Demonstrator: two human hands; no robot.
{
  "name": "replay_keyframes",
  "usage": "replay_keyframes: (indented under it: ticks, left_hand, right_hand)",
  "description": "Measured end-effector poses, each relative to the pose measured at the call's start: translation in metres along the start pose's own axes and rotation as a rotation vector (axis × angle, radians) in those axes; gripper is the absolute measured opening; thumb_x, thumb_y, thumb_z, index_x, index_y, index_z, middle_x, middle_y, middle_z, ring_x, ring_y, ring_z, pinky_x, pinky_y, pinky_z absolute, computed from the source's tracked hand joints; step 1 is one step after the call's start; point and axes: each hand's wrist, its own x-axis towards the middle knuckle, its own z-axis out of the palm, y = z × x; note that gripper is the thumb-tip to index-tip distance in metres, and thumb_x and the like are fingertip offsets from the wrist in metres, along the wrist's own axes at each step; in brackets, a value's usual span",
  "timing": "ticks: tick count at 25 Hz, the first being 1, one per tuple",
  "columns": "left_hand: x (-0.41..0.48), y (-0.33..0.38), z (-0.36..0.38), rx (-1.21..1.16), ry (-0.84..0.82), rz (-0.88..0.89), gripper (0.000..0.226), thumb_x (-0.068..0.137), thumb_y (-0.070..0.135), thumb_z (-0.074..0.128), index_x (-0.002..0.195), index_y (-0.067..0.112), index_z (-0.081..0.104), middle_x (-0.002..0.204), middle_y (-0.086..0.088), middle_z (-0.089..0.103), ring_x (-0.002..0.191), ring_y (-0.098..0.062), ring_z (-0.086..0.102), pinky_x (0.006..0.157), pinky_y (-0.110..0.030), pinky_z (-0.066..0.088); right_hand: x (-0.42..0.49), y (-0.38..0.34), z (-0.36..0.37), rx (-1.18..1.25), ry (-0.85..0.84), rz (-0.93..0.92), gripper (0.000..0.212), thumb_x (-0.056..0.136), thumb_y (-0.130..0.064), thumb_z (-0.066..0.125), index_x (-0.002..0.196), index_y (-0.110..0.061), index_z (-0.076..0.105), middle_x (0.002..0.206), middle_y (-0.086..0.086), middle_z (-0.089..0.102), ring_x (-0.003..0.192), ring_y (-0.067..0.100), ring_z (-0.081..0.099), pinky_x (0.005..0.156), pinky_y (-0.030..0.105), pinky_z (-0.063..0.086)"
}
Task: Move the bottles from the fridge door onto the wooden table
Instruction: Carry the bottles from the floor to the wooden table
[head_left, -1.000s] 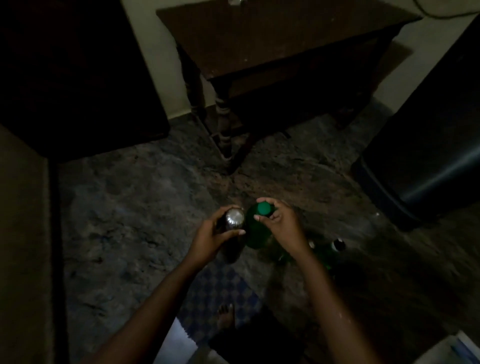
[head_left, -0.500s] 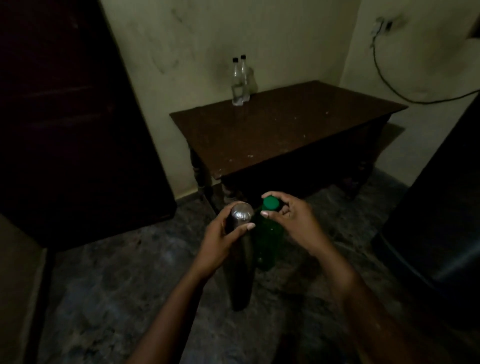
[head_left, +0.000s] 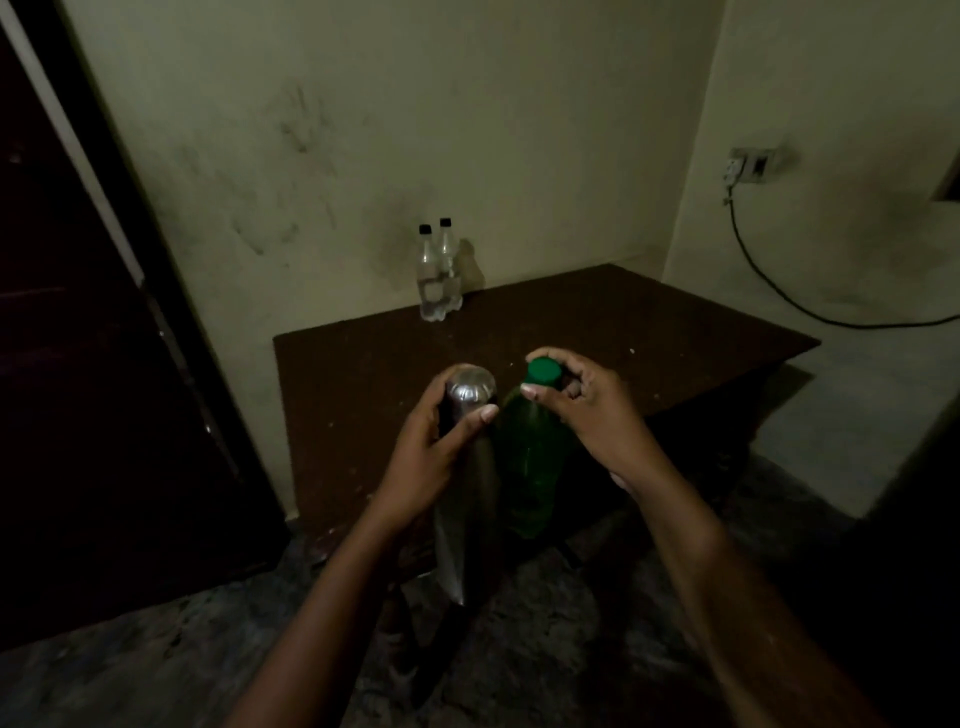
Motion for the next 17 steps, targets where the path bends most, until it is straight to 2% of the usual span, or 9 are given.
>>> replay_keyframes:
  ticks: [2, 4, 6, 10, 14, 17]
  left_hand:
    - [0.047, -0.018, 0.01, 0.012, -0.004, 0.017, 0.04, 0.079, 0.026, 0.063, 0.117, 0.021, 0.052, 0.114, 0.011, 0.058, 0.104, 0.008, 0.055, 0.087, -0.007, 0.042]
    - [0.094, -0.036, 0.017, 0.042, -0.023, 0.041, 0.04, 0.075, 0.034, 0.064, 0.113, 0.029, 0.053, 0.115, 0.012, 0.058, 0.105, 0.006, 0.055, 0.088, -0.007, 0.042]
    - [0.146, -0.055, 0.026, 0.053, -0.042, 0.057, 0.037, 0.077, 0.03, 0.064, 0.112, 0.028, 0.053, 0.114, 0.011, 0.059, 0.104, 0.008, 0.055, 0.087, -0.007, 0.041]
    - [0.231, -0.085, 0.04, 0.069, -0.055, 0.04, 0.034, 0.083, 0.015, 0.062, 0.113, 0.027, 0.051, 0.112, 0.014, 0.058, 0.1, 0.014, 0.056, 0.084, -0.004, 0.041]
    - [0.313, -0.12, 0.054, 0.093, -0.011, 0.031, 0.034, 0.083, 0.01, 0.06, 0.108, 0.031, 0.051, 0.109, 0.016, 0.059, 0.097, 0.015, 0.056, 0.083, -0.004, 0.042]
    - [0.353, -0.148, 0.052, 0.06, 0.092, -0.012, 0.035, 0.081, 0.014, 0.062, 0.113, 0.027, 0.053, 0.113, 0.01, 0.061, 0.102, 0.008, 0.057, 0.088, -0.01, 0.044]
  right_hand:
    - [0.045, 0.013, -0.015, 0.032, 0.024, 0.003, 0.034, 0.08, -0.018, 0.067, 0.113, -0.024, 0.06, 0.097, 0.032, 0.064, 0.081, 0.036, 0.064, 0.076, 0.042, 0.054]
    - [0.087, 0.025, -0.028, 0.044, -0.004, 0.008, 0.037, 0.082, -0.015, 0.065, 0.118, -0.018, 0.058, 0.083, 0.013, 0.067, 0.071, 0.016, 0.065, 0.069, 0.027, 0.053]
    - [0.135, 0.043, -0.04, 0.062, -0.023, 0.007, 0.039, 0.083, -0.014, 0.064, 0.121, -0.015, 0.057, 0.078, -0.001, 0.062, 0.066, 0.003, 0.059, 0.066, 0.017, 0.049]
    - [0.218, 0.071, -0.06, 0.148, 0.009, 0.028, 0.037, 0.082, -0.006, 0.064, 0.119, -0.01, 0.058, 0.085, -0.001, 0.063, 0.065, -0.004, 0.06, 0.06, 0.006, 0.048]
    - [0.305, 0.104, -0.074, 0.166, -0.009, 0.024, 0.036, 0.082, -0.005, 0.064, 0.117, -0.01, 0.058, 0.079, -0.006, 0.061, 0.063, -0.004, 0.059, 0.057, 0.004, 0.047]
    - [0.367, 0.13, -0.073, 0.165, -0.05, 0.029, 0.037, 0.082, -0.008, 0.065, 0.118, -0.013, 0.058, 0.075, -0.007, 0.06, 0.06, -0.005, 0.059, 0.057, 0.005, 0.047]
